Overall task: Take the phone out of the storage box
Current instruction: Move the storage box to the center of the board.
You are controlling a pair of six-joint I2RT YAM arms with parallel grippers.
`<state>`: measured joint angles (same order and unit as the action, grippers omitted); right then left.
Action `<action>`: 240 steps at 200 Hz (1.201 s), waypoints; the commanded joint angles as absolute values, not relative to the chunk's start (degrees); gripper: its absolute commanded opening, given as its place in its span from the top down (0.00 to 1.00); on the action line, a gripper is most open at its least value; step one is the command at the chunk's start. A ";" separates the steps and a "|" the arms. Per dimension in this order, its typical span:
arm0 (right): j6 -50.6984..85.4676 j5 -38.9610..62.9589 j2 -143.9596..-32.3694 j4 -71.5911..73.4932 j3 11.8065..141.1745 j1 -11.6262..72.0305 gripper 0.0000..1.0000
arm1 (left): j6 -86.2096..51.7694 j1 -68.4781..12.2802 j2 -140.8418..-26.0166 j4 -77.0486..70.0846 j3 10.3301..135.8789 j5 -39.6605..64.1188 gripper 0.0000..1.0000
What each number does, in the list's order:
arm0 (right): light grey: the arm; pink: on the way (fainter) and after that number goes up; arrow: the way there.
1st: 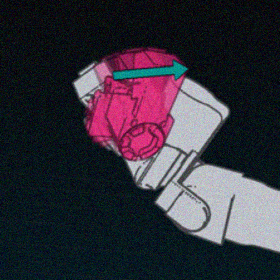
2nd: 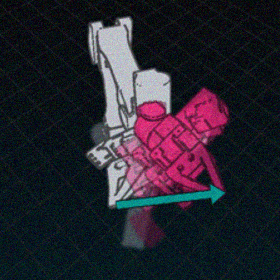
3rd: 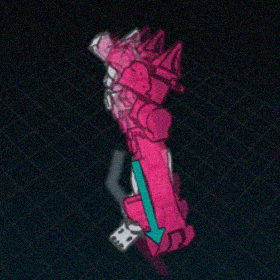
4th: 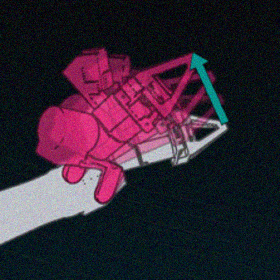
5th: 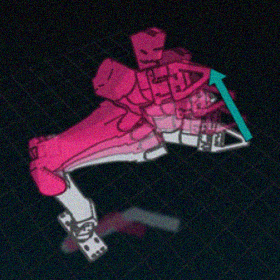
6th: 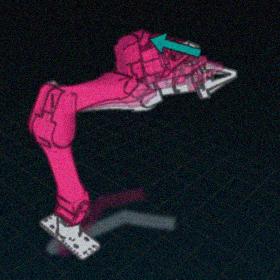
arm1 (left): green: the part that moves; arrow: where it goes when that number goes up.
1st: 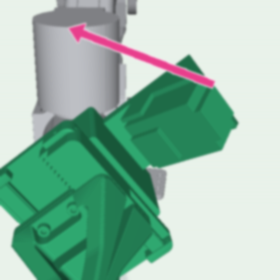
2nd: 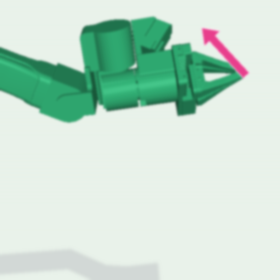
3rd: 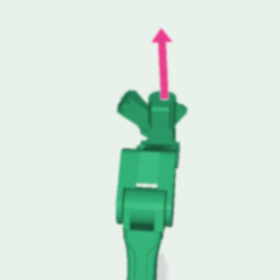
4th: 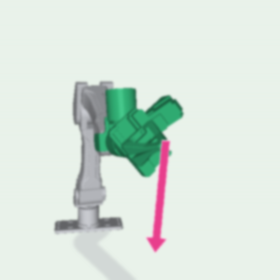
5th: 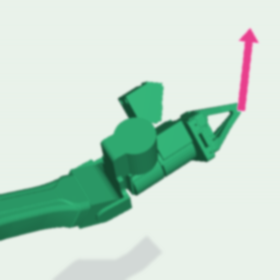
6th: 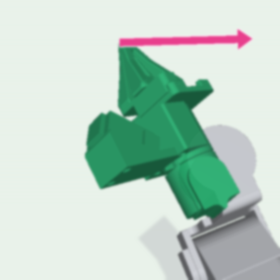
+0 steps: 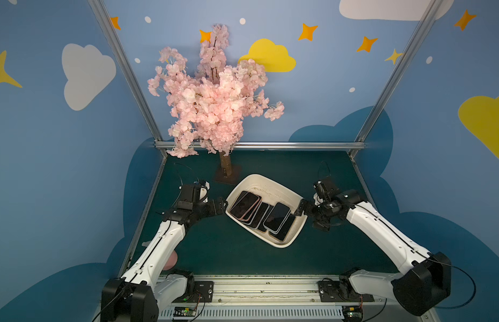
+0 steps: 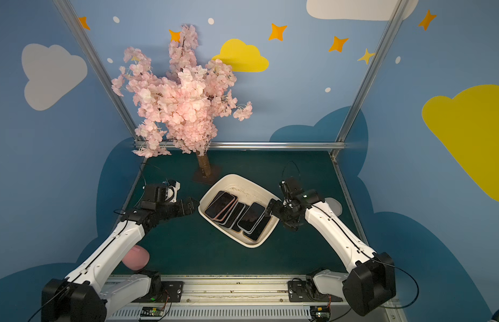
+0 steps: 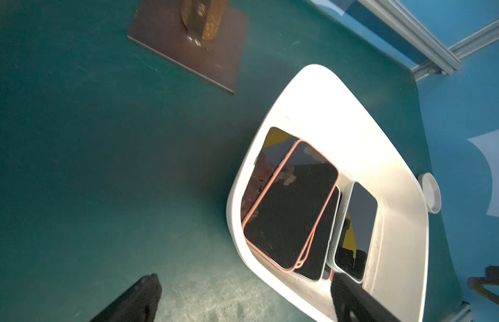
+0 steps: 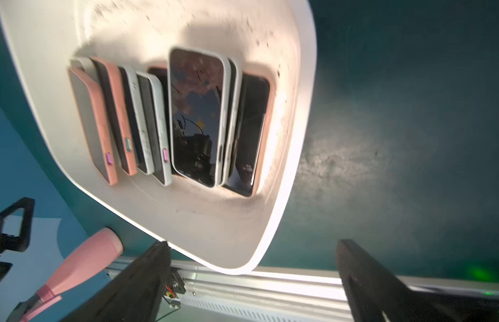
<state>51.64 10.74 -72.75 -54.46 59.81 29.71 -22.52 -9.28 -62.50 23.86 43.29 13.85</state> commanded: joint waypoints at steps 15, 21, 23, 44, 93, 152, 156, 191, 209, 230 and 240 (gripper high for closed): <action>58.65 8.09 -75.77 -54.14 56.00 35.87 0.03 | -22.68 -11.07 -63.69 26.51 45.66 16.59 0.00; 58.71 7.99 -76.58 -53.44 55.53 36.42 0.04 | -22.68 -11.26 -64.01 26.48 45.70 16.70 0.00; 58.71 7.93 -76.80 -53.15 55.32 36.64 0.04 | -22.68 -11.32 -64.17 26.46 45.75 16.77 0.00; 58.75 8.26 -79.59 -50.57 54.31 37.45 0.10 | -22.68 -11.69 -65.05 25.99 45.88 16.75 0.00; 55.84 9.27 -86.39 -47.90 55.18 37.62 0.25 | -22.68 -11.75 -69.22 23.87 46.38 17.69 0.00; 54.20 10.11 -91.58 -47.31 56.73 37.10 0.46 | -21.72 -11.86 -71.89 23.92 47.12 18.61 0.00; 54.18 10.07 -91.73 -47.28 56.83 37.02 0.48 | -21.63 -11.87 -71.94 23.96 46.96 18.62 0.00; 53.99 9.93 -92.89 -47.29 56.89 36.26 0.53 | -21.27 -11.86 -72.66 23.99 46.24 19.16 0.00; 53.80 9.76 -92.99 -47.24 57.09 35.48 0.61 | -21.23 -11.92 -72.97 24.09 46.15 19.43 0.00; 52.68 10.10 -93.58 -47.37 57.65 33.74 0.69 | -21.29 -12.06 -72.82 24.29 45.97 19.57 0.00; 52.00 10.19 -94.00 -47.42 58.02 32.82 0.69 | -21.27 -12.12 -72.61 24.42 45.81 19.55 0.00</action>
<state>51.42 10.31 -92.36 -47.48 56.12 35.46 -22.28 -11.81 -72.82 23.97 46.09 18.50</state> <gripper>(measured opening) 0.315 0.996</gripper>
